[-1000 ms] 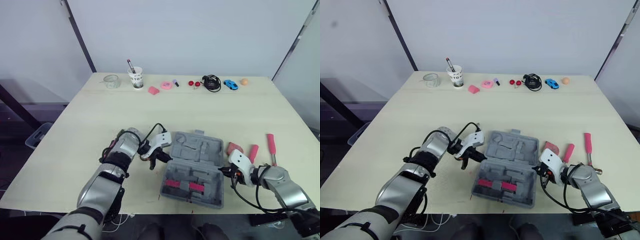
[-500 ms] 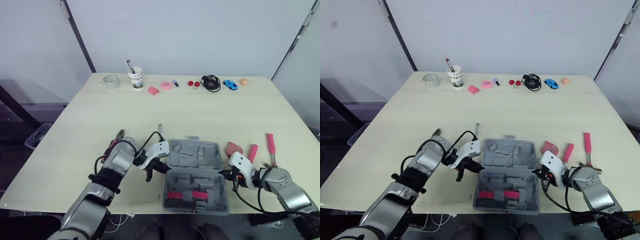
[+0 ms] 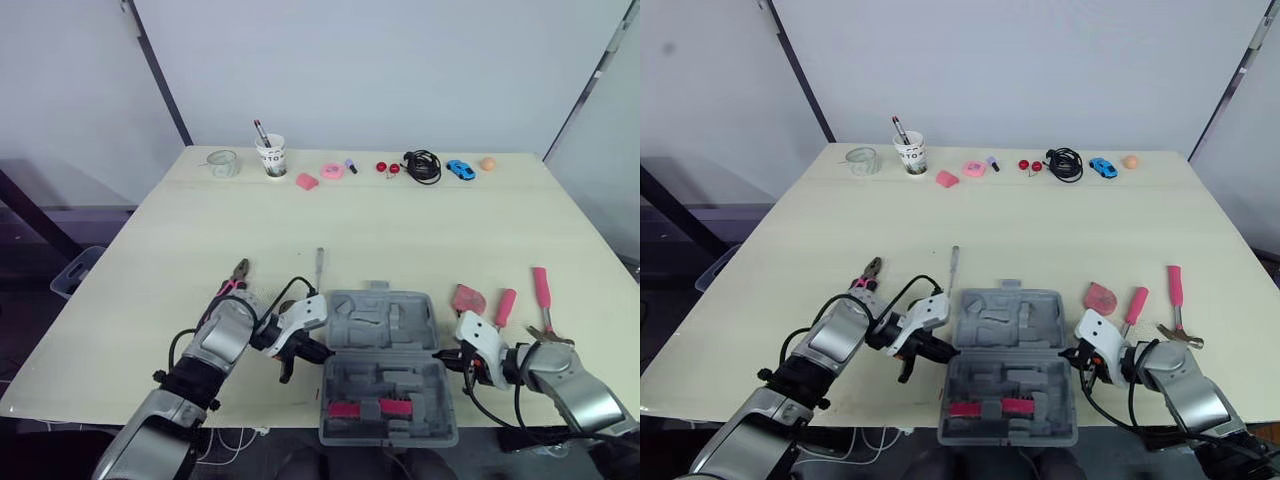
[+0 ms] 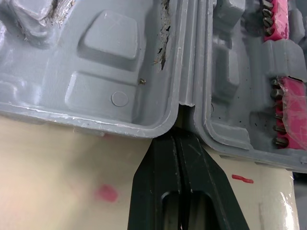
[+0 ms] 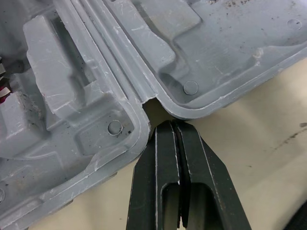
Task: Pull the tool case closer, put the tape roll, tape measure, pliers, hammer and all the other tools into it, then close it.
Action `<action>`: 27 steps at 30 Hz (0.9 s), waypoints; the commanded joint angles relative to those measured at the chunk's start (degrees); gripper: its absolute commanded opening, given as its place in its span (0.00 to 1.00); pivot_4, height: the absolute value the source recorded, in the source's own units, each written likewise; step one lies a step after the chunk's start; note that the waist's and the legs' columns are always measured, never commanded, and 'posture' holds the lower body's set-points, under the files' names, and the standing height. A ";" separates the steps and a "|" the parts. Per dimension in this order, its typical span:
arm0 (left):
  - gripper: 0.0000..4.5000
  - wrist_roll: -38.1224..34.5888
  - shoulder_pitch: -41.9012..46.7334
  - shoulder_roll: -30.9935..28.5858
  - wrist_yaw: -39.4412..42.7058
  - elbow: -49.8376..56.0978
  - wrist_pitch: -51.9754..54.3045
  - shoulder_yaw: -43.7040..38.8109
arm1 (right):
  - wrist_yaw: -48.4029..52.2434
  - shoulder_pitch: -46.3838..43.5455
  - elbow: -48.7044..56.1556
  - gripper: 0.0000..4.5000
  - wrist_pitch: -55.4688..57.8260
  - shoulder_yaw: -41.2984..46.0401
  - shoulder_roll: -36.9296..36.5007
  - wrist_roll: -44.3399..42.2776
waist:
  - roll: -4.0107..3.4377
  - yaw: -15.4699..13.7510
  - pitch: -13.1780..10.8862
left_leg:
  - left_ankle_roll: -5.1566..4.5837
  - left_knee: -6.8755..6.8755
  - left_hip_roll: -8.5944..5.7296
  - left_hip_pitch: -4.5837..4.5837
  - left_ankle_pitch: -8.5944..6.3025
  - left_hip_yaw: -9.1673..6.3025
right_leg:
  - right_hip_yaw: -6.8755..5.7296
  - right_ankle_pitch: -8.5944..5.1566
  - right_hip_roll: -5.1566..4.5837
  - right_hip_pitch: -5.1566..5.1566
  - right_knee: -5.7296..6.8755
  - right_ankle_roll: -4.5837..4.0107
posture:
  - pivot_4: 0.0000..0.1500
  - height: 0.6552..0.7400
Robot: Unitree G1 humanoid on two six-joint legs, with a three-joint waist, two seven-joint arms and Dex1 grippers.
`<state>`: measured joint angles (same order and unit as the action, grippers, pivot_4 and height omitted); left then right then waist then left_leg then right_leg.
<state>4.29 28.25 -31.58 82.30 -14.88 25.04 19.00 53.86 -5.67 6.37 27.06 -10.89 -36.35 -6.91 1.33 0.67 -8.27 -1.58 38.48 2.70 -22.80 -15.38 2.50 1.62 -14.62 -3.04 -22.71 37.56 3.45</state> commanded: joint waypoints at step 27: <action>0.01 -2.52 -1.21 -3.36 0.50 1.28 -1.97 4.17 | 0.59 1.49 5.72 0.00 3.08 -2.00 0.66 -1.80 | 0.00 0.08 0.00 | 0.00 0.00 0.01 0.04 0.00 0.00 | 0.00 -0.01 0.02 0.00 0.03 -0.01 | 1.00 1.00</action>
<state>2.00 27.98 -34.72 82.23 -14.75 23.23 21.06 53.46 -4.10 9.77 30.09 -11.98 -35.79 -7.20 1.33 0.75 -8.27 -1.58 38.47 2.71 -22.76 -15.38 2.50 1.63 -14.63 -3.02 -22.71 37.58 3.44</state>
